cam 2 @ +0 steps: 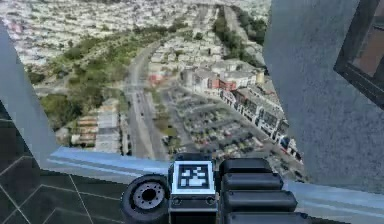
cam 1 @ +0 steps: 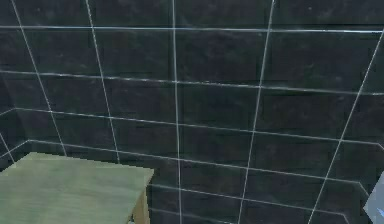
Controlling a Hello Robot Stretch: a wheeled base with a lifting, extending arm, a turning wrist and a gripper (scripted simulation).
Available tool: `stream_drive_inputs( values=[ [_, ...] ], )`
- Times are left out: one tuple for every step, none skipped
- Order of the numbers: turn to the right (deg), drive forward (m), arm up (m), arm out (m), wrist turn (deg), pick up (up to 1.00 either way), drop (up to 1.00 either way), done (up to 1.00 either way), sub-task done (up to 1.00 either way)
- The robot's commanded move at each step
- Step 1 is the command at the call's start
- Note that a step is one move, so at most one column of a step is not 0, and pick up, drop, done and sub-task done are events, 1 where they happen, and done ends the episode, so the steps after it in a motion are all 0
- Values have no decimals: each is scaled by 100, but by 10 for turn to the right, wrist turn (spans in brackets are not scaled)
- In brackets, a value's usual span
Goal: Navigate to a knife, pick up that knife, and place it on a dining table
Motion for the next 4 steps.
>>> stream_drive_inputs(
  values=[
    [0,5,0,0,0,0,0,0,0],
    [-450,0,0,0,0,0,0,0,0],
    [-450,0,0,0,0,0,0,0,0],
    [-450,0,0,0,0,0,0,0,0]
  ],
)
